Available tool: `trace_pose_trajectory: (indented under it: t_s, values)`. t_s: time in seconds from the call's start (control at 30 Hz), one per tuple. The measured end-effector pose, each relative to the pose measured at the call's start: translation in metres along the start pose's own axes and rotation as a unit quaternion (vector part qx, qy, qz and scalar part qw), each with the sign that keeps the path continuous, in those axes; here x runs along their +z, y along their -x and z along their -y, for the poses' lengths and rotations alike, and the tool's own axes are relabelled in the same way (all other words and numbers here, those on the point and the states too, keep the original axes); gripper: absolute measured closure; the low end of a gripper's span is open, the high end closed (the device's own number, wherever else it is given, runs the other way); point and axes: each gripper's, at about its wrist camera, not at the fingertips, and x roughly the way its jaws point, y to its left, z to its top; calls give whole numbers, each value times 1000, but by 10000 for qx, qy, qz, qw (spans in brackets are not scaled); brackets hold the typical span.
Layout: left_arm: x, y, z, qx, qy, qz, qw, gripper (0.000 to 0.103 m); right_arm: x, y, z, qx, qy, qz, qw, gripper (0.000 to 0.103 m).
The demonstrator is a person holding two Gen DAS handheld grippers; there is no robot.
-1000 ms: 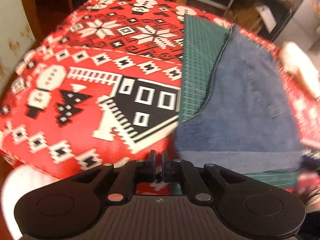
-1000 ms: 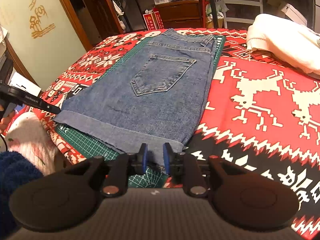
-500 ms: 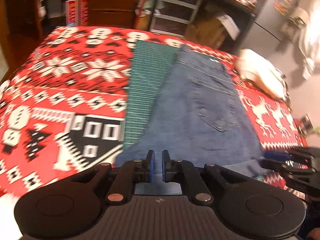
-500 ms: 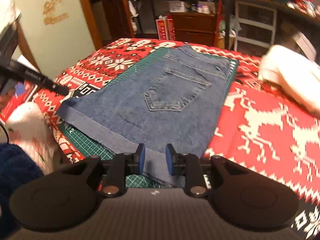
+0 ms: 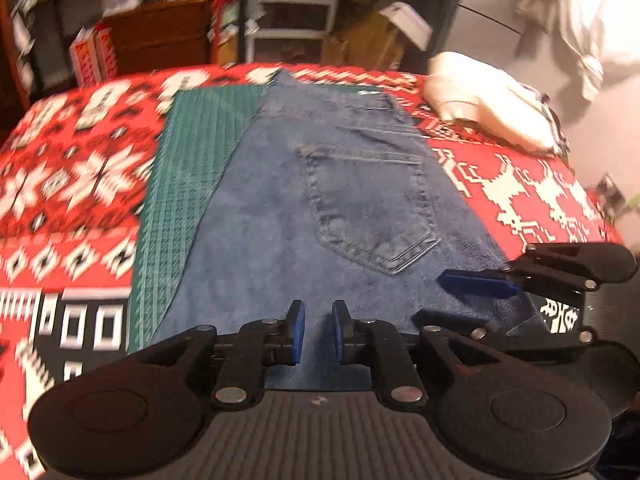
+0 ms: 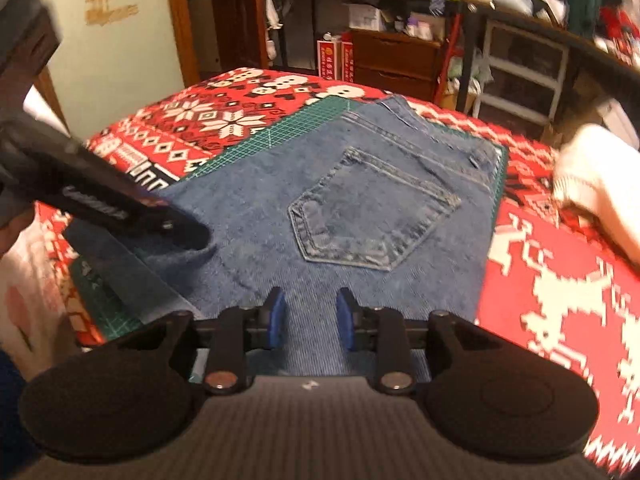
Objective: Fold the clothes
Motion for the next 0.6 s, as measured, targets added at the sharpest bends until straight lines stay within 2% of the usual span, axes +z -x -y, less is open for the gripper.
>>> trace_pose_trajectory:
  t_s: [0.1,0.17,0.23,0.47,0.6]
  values:
    - [-2,-6,3,81,-237,58,9997,85,-5,-5,0,-34,149,-54,9999,69]
    - [-3,-9,2,142,-321,78,9994,79,-8,-3,1,-36,222,-46,9997,69]
    - [-5,-11,1,202,-404,98,9989,64,-13,1,6,-74,241,-61,9997,69]
    - [-7,-11,-12,205,-354,-8,9992,63,-30,22,14,-359,446,-59,9983,69]
    - [-11,-9,-13,176,-480,3,9987,63,-41,33,25,-333,105,-60,9994,67]
